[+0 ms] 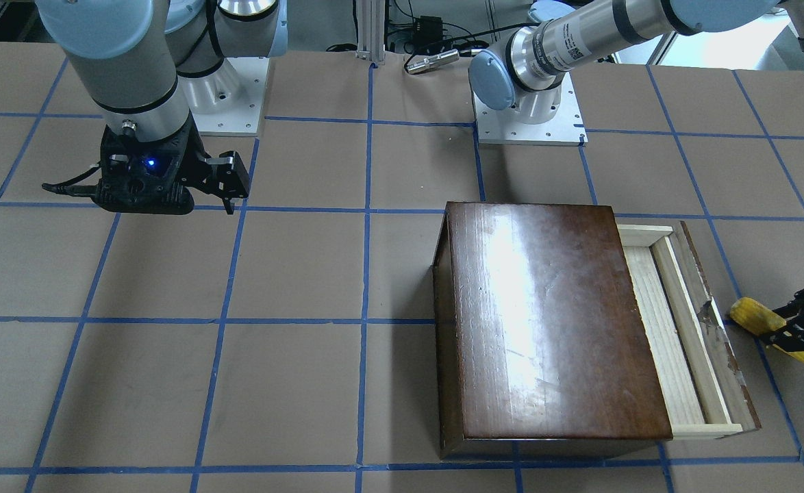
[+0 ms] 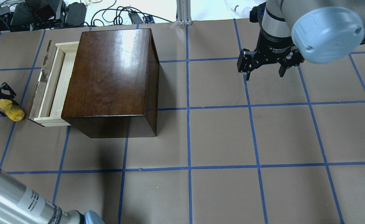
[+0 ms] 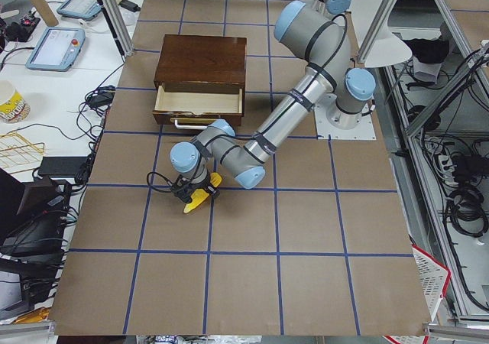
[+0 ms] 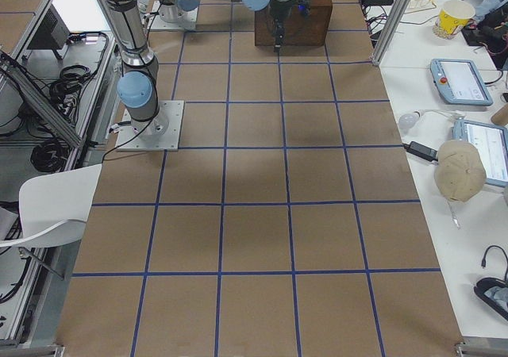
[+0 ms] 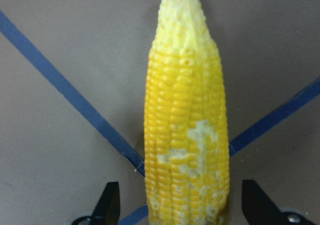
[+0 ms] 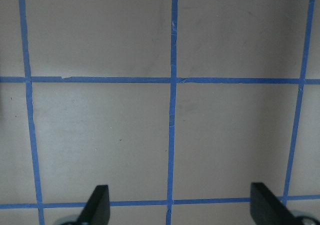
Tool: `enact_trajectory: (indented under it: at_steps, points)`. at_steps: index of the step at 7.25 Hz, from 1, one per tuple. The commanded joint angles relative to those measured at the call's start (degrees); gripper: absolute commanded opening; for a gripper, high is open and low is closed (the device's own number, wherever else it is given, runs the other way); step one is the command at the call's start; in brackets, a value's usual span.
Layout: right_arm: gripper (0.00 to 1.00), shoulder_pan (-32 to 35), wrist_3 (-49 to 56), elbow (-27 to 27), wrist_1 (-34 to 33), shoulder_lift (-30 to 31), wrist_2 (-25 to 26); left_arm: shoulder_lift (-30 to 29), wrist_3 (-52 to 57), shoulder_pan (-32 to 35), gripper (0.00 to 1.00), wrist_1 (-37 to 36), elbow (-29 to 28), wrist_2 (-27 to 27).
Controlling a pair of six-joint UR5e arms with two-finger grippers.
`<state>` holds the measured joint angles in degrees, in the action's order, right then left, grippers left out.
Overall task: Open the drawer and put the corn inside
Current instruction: 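Lower the left gripper over the yellow corn cob and grasp it, then lift the corn and carry it over the open drawer with the left gripper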
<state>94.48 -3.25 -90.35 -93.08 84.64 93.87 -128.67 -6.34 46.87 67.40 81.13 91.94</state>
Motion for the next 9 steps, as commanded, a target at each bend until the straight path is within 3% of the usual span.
enact_trajectory:
  at_steps: [1, 4, 9]
  points:
    - [1.00, 0.0, 0.0, 0.0, 0.0, 0.0, 0.0, 0.7, 0.1, 0.2, 0.00, -0.2, -0.4, 0.9]
    - [1.00, 0.0, 0.0, 0.0, 0.0, 0.0, 0.0, 4.6, 3.4, 3.7, 0.00, 1.9, -3.5, 1.0]
    - [1.00, 0.0, 0.0, 0.0, 0.0, 0.0, 0.0, 13.9, 14.6, 9.7, 0.00, 20.9, -13.1, 0.8]
